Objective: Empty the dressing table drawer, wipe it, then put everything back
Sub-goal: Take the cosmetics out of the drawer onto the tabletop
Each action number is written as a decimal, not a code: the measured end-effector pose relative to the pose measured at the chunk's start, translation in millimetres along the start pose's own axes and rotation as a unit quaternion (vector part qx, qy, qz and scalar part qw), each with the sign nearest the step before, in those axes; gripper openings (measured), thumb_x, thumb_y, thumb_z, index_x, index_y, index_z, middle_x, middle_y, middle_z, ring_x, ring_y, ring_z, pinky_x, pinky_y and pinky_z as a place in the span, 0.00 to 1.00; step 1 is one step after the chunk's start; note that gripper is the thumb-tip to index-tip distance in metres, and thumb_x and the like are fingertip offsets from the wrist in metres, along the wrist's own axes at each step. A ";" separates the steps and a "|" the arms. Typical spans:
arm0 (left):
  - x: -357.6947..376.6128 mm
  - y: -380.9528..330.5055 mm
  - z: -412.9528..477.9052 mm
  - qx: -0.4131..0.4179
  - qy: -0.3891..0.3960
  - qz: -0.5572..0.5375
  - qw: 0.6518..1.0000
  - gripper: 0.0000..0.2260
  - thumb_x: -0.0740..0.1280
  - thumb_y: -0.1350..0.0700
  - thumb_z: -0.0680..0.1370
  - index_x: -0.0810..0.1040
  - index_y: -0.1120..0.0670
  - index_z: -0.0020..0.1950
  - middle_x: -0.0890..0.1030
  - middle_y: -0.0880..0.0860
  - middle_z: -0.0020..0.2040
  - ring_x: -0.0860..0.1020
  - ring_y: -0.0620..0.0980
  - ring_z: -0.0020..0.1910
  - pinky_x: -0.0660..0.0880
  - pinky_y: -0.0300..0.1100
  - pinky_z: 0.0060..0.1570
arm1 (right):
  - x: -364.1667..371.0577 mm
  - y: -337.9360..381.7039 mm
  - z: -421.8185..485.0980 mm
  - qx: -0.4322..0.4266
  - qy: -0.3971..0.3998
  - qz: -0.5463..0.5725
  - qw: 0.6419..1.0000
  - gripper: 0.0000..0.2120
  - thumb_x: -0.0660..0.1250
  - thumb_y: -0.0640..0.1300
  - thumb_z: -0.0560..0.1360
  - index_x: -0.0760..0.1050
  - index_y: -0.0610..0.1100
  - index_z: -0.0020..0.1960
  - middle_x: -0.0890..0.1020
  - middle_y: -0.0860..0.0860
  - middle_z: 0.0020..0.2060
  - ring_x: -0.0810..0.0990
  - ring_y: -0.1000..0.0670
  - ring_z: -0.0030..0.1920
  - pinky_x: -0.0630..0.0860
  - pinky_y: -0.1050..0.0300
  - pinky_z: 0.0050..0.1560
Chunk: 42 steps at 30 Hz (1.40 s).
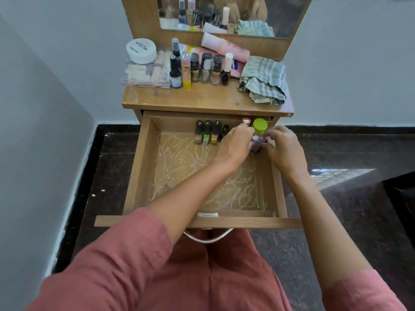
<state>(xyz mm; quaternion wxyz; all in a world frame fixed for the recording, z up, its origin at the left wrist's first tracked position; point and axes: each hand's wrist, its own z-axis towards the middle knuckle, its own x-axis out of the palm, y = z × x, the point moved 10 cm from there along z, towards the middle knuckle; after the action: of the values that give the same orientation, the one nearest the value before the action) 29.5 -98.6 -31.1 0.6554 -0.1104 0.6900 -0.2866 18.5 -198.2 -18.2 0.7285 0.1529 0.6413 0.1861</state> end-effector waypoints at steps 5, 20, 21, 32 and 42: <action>5.6 -5.0 2.5 -0.012 -0.015 -0.015 1.000 0.09 0.63 0.59 0.77 0.74 0.61 0.55 0.76 0.59 0.55 0.76 0.59 0.55 0.73 0.51 0.49 | 5.0 -3.8 0.1 0.000 -0.014 -0.021 1.000 0.09 0.65 0.36 0.71 0.78 0.37 0.50 0.78 0.43 0.53 0.72 0.41 0.55 0.71 0.48 0.52; -1.5 9.0 -11.8 -0.037 -0.022 -0.077 0.996 0.06 0.65 0.59 0.76 0.79 0.59 0.51 0.82 0.57 0.47 0.80 0.55 0.47 0.75 0.47 0.43 | 8.9 8.4 -6.2 -0.020 0.022 0.040 0.999 0.08 0.68 0.38 0.71 0.80 0.39 0.49 0.79 0.44 0.48 0.78 0.44 0.47 0.78 0.45 0.49; -5.1 10.1 -14.3 -0.036 -0.027 -0.082 0.996 0.06 0.65 0.60 0.76 0.79 0.59 0.50 0.82 0.57 0.47 0.80 0.55 0.47 0.76 0.47 0.44 | 7.0 12.8 -6.4 -0.025 0.025 0.046 0.998 0.08 0.68 0.37 0.70 0.80 0.39 0.49 0.79 0.44 0.48 0.78 0.45 0.46 0.78 0.46 0.49; -115.7 17.5 -16.6 0.019 -0.117 -0.075 0.990 0.08 0.64 0.60 0.76 0.80 0.57 0.53 0.82 0.53 0.48 0.77 0.44 0.41 0.75 0.32 0.42 | -35.8 99.2 21.9 -0.101 -0.023 0.124 0.987 0.06 0.69 0.36 0.70 0.81 0.37 0.46 0.79 0.46 0.42 0.77 0.49 0.40 0.73 0.67 0.43; -181.3 44.1 28.3 0.000 -0.123 0.020 0.992 0.08 0.63 0.61 0.75 0.80 0.58 0.50 0.80 0.54 0.43 0.78 0.50 0.41 0.73 0.40 0.42 | -38.1 158.3 88.1 -0.147 -0.040 0.089 0.984 0.06 0.66 0.35 0.71 0.79 0.33 0.44 0.78 0.41 0.40 0.73 0.49 0.39 0.70 0.67 0.39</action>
<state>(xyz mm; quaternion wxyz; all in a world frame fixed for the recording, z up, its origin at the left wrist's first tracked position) 87.8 25.8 98.3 0.7411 -0.1312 0.6062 -0.2571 89.9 -74.7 99.8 0.7489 0.1074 0.5610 0.3360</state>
